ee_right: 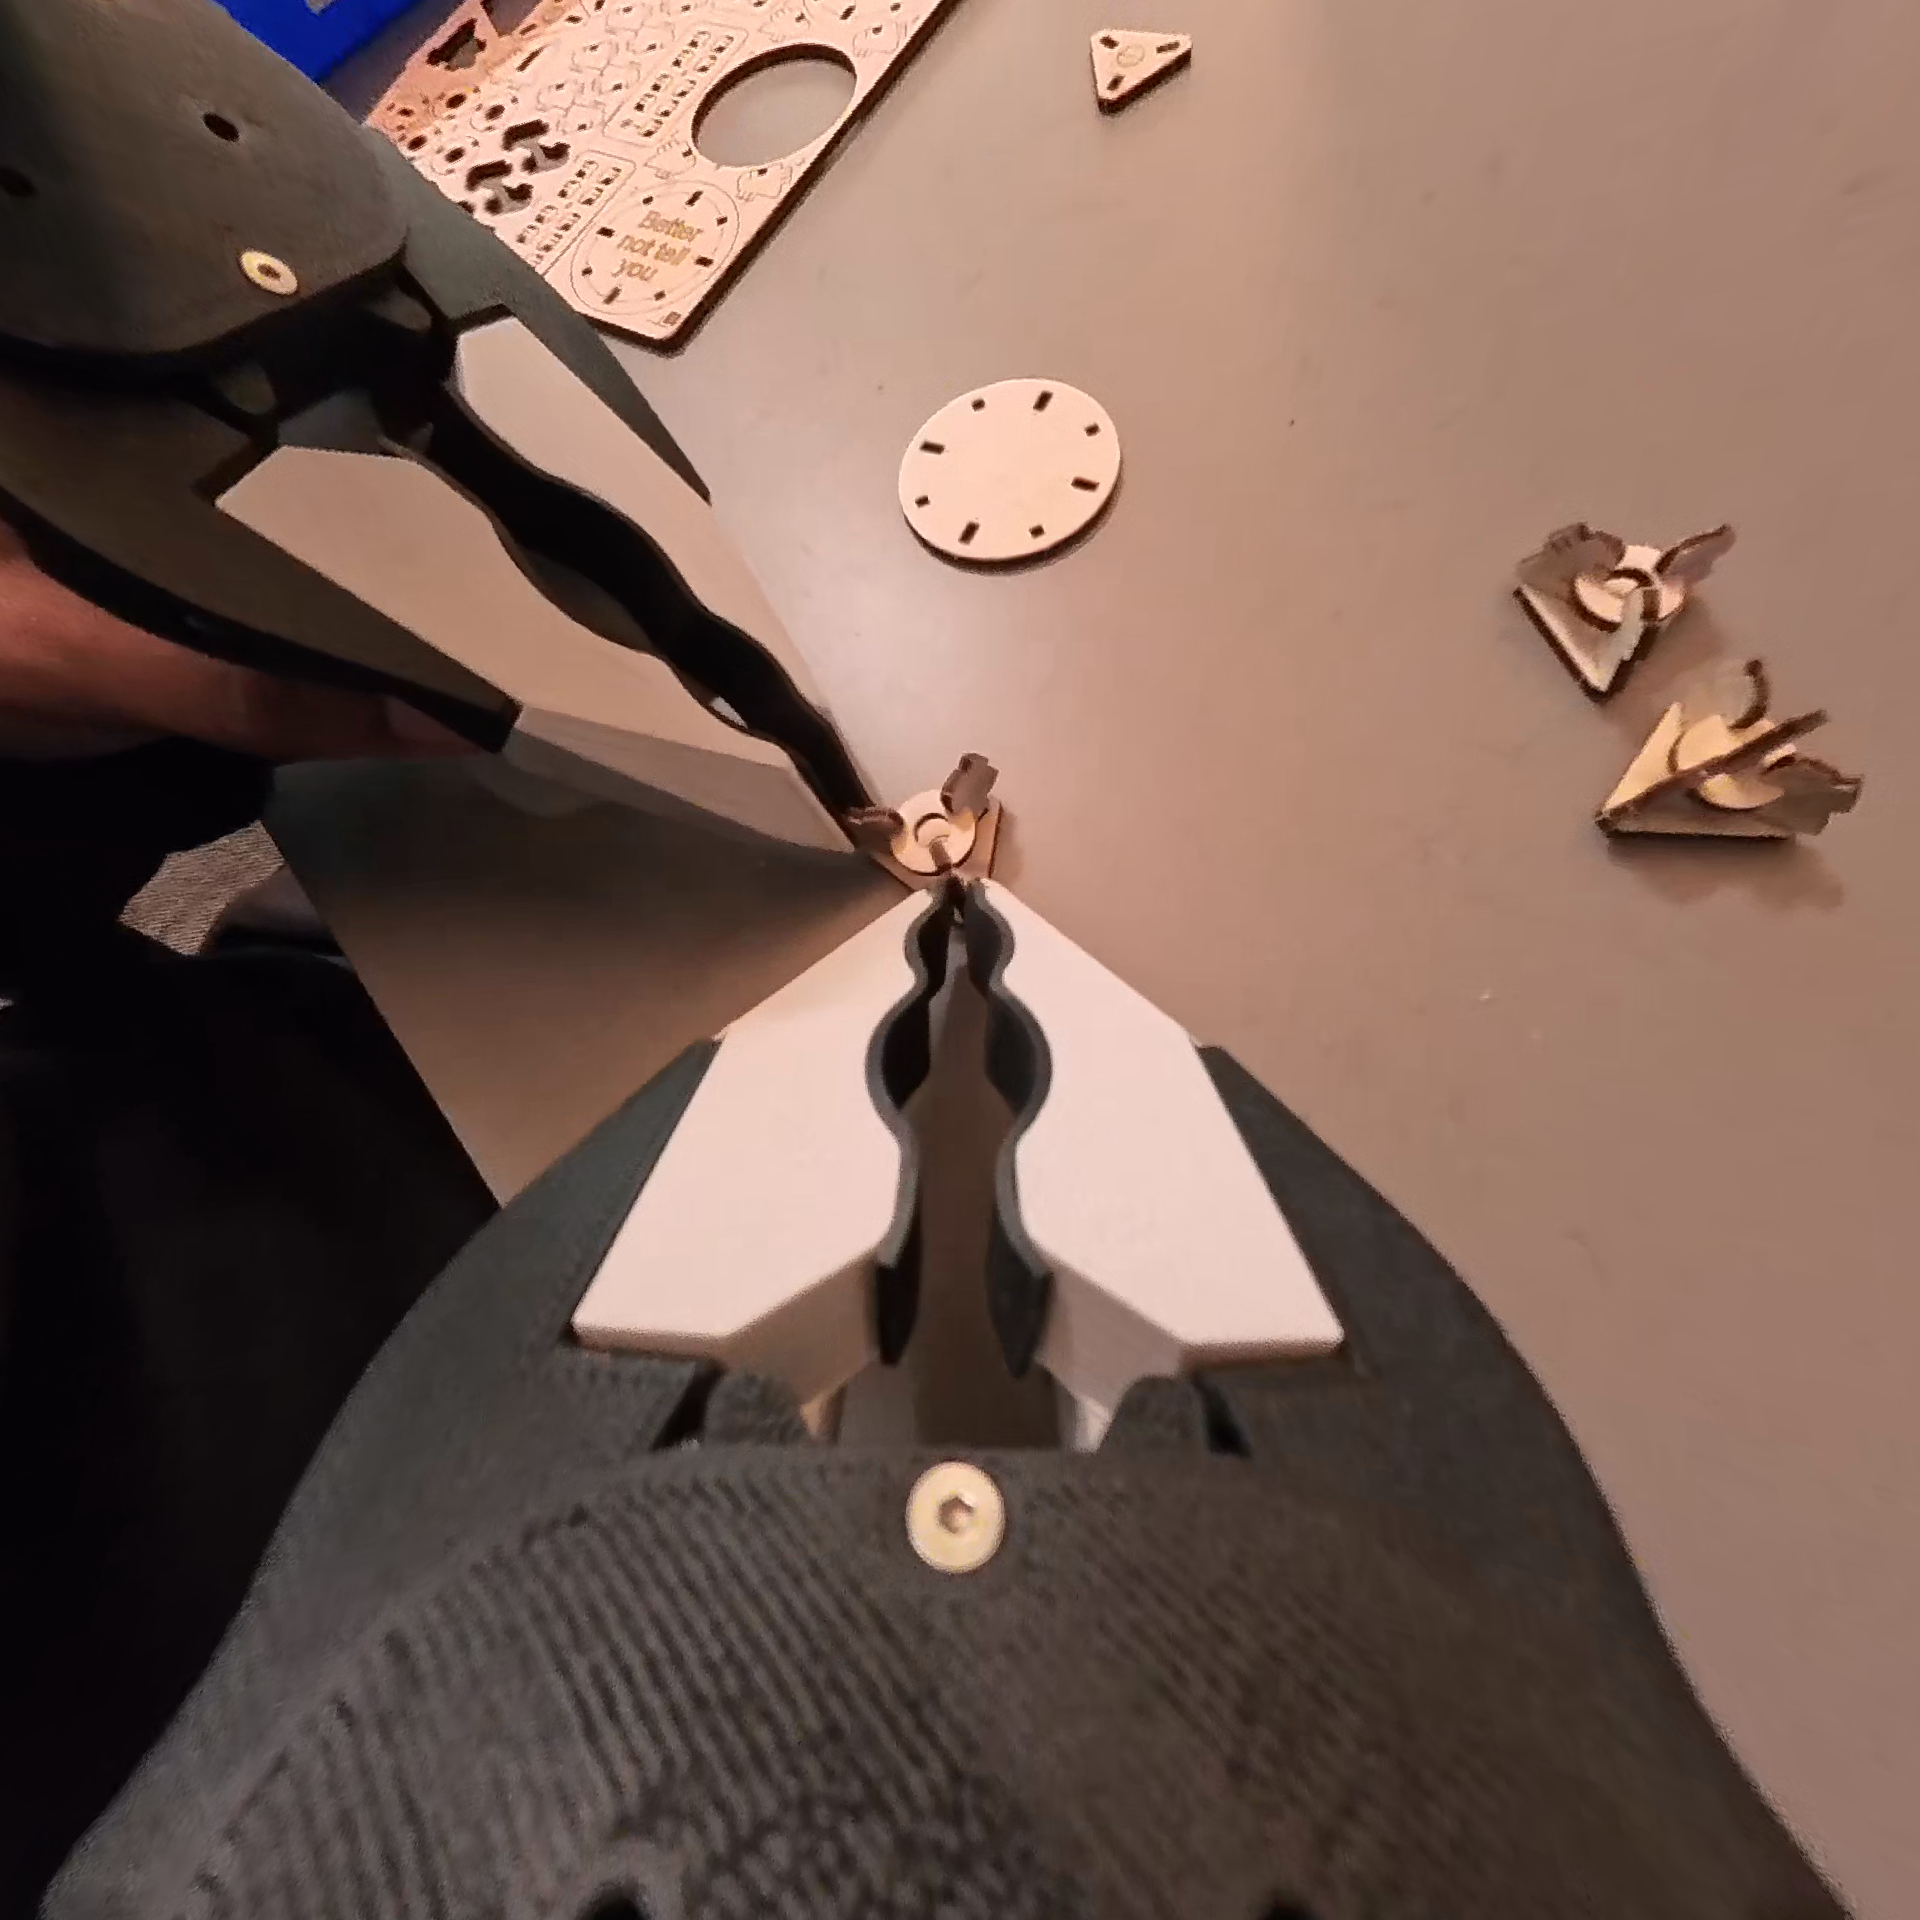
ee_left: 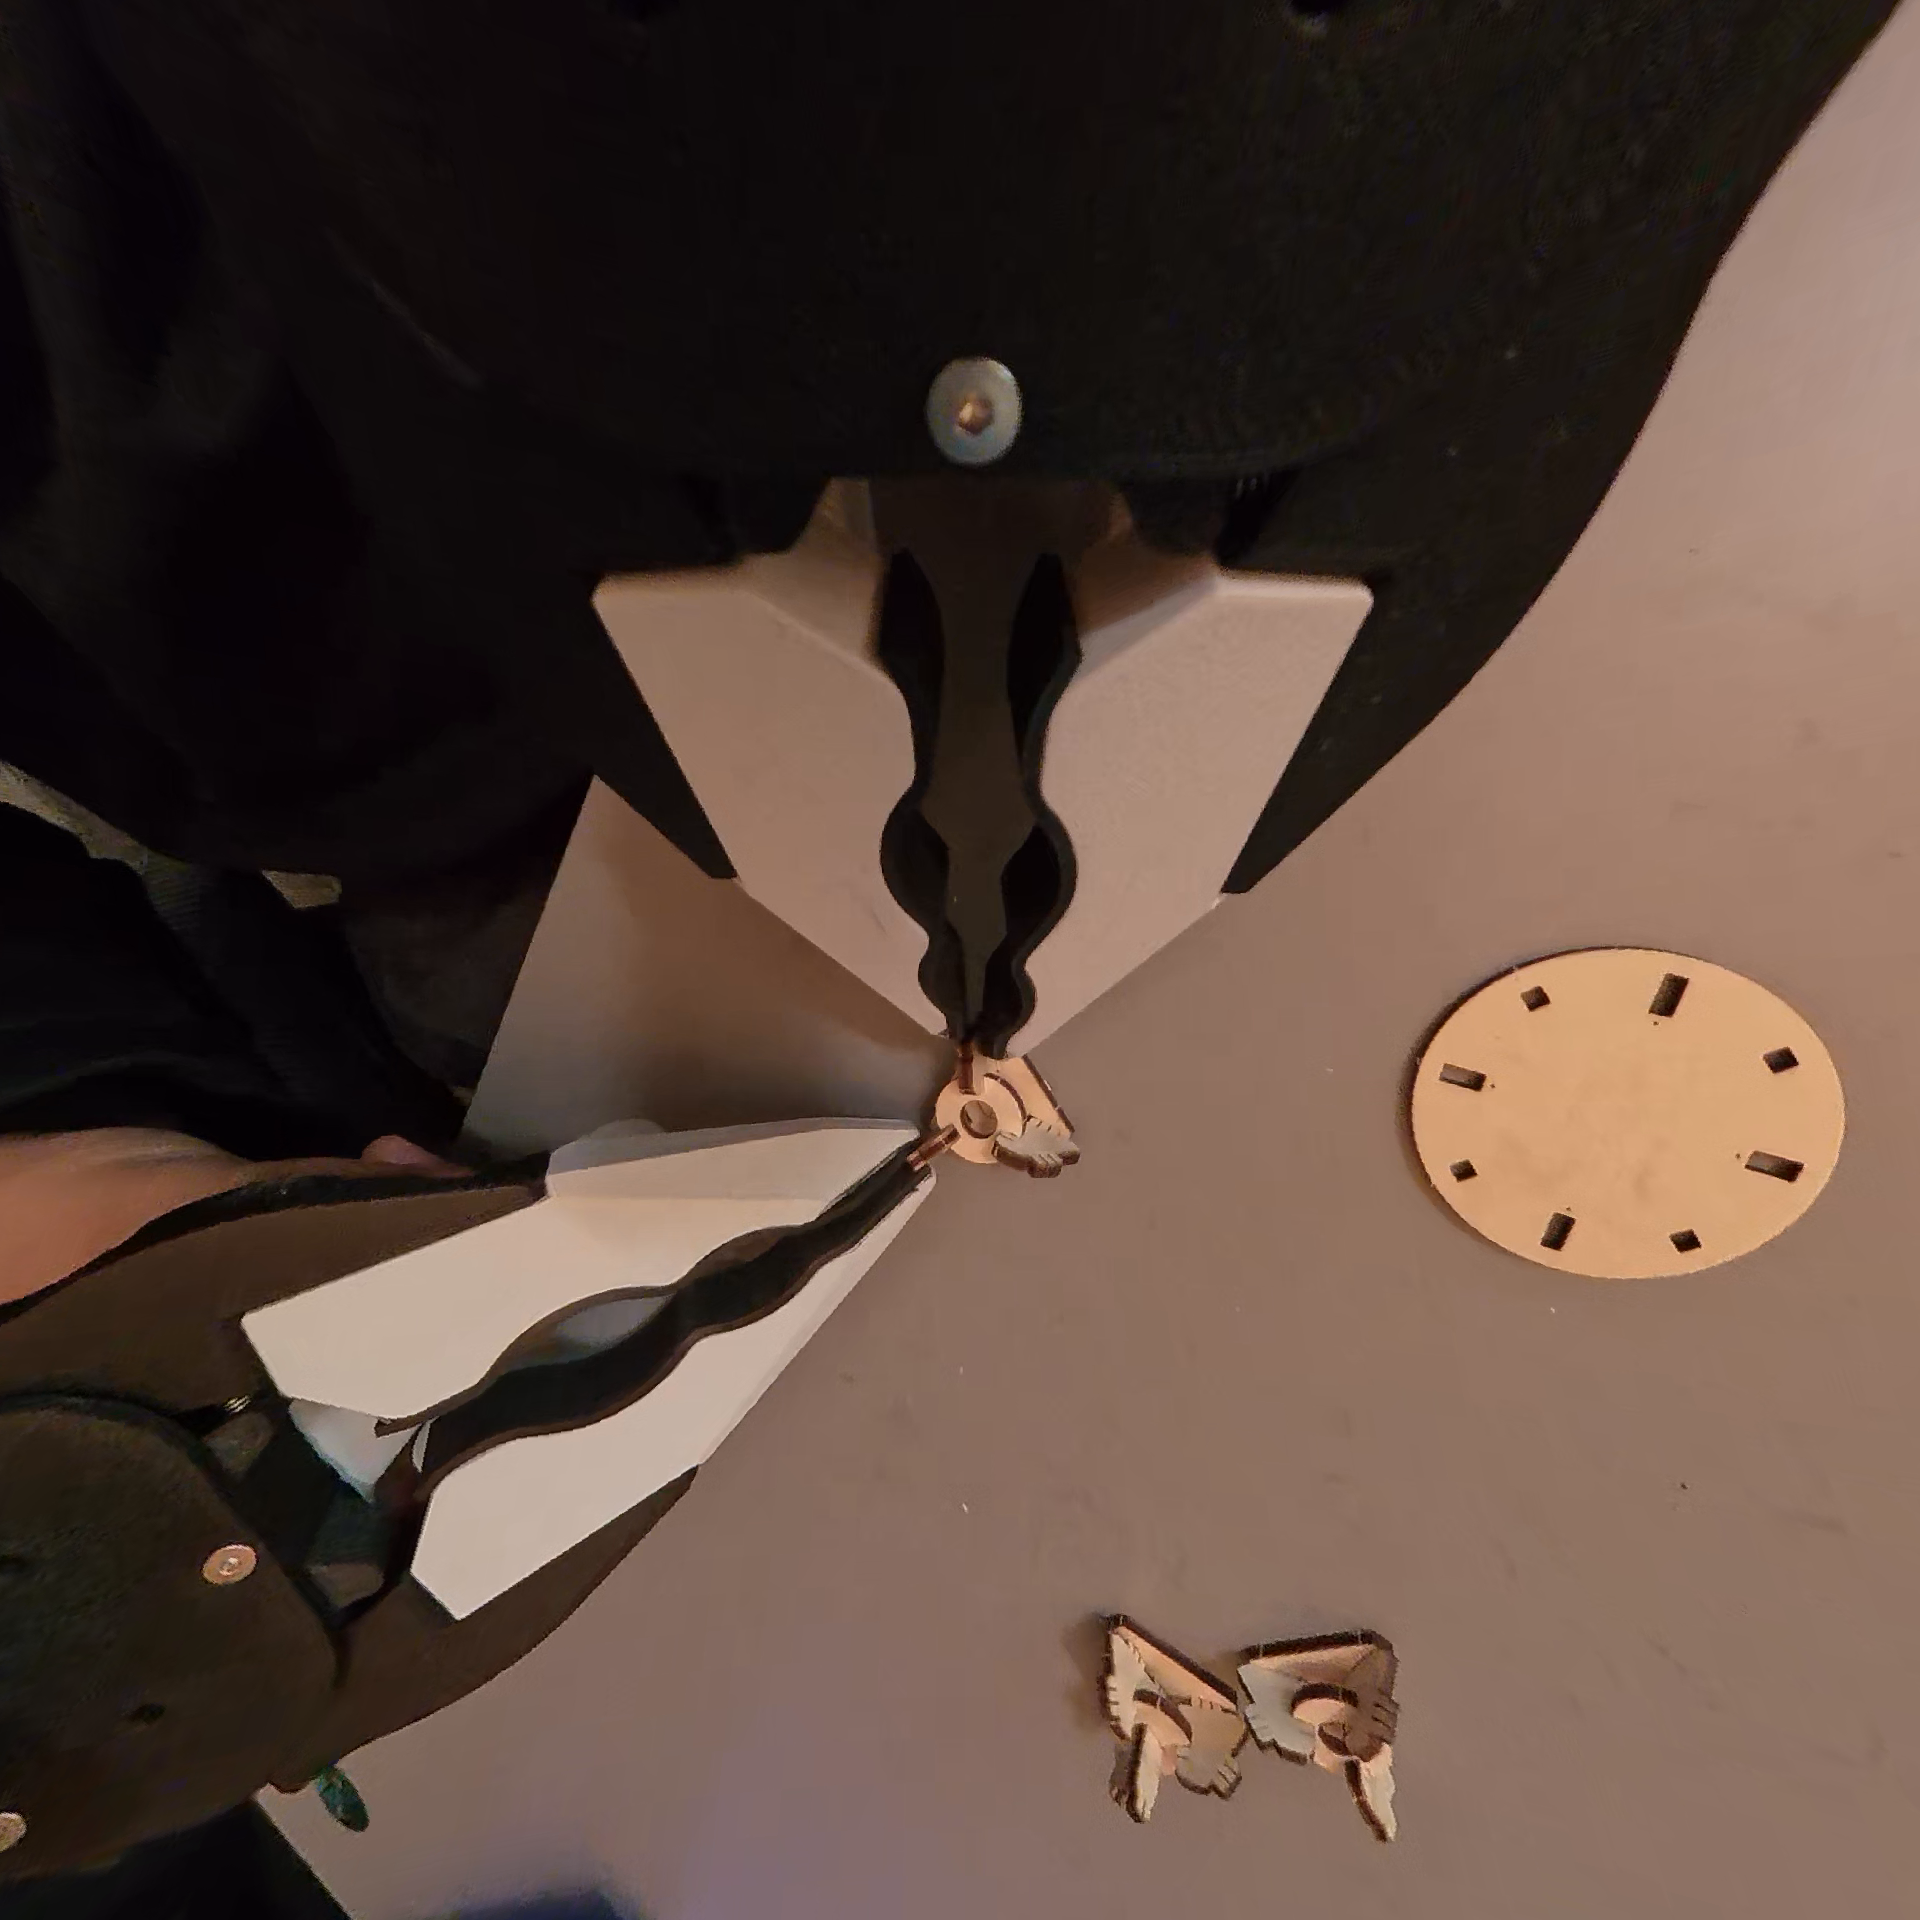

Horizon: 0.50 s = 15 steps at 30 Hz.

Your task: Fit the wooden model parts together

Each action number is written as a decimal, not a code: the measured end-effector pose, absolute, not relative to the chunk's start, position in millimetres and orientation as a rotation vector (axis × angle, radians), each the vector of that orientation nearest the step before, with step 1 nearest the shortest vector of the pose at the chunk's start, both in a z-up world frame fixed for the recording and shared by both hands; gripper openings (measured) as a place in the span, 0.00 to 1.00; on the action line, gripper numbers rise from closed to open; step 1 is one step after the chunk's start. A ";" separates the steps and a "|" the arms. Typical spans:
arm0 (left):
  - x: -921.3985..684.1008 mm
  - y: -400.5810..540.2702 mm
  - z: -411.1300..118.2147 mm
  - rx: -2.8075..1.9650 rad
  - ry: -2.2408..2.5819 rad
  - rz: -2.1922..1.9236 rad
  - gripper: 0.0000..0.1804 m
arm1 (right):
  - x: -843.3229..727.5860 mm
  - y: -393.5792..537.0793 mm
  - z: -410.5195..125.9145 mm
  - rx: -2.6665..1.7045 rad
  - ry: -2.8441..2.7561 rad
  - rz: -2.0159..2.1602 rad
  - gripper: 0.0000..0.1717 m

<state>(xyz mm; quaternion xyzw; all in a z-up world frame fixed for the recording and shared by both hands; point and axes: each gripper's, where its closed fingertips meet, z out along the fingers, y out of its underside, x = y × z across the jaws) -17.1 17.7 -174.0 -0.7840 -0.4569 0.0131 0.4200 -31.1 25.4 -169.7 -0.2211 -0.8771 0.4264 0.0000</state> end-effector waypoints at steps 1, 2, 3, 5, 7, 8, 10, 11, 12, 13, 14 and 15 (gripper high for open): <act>-17.5 17.3 -174.1 -1.963 -1.145 0.030 0.01 | -31.5 25.0 -169.2 -0.706 -2.762 1.346 0.00; -18.4 16.6 -174.1 -1.958 -1.147 0.030 0.01 | -31.8 24.6 -169.0 -0.716 -2.769 1.352 0.00; -19.6 15.6 -173.9 -1.951 -1.150 0.033 0.01 | -31.9 24.1 -169.1 -0.723 -2.778 1.355 0.01; -21.3 13.1 -173.8 -1.941 -1.155 0.038 0.01 | -32.1 22.4 -169.3 -0.735 -2.797 1.362 0.00; -22.5 11.0 -173.7 -1.933 -1.158 0.035 0.01 | -32.8 20.4 -169.4 -0.739 -2.805 1.368 0.00; -22.9 10.4 -173.7 -1.928 -1.159 0.030 0.01 | -33.5 19.4 -169.5 -0.737 -2.805 1.369 0.00; -23.6 9.4 -173.6 -1.917 -1.160 0.020 0.01 | -34.5 18.1 -169.7 -0.736 -2.811 1.368 0.00; -23.6 9.4 -173.6 -1.912 -1.160 0.013 0.01 | -35.1 17.7 -169.8 -0.738 -2.813 1.367 0.00; -23.9 9.5 -173.6 -1.908 -1.160 0.007 0.01 | -36.0 17.4 -169.9 -0.743 -2.813 1.367 0.01; -24.0 9.6 -173.6 -1.904 -1.162 0.002 0.01 | -36.9 17.1 -169.9 -0.748 -2.813 1.368 0.01; -24.1 9.8 -173.6 -1.902 -1.164 -0.004 0.01 | -37.7 16.9 -170.0 -0.751 -2.812 1.367 0.01; -24.3 9.9 -173.6 -1.904 -1.165 -0.004 0.01 | -38.3 16.7 -170.1 -0.750 -2.812 1.360 0.01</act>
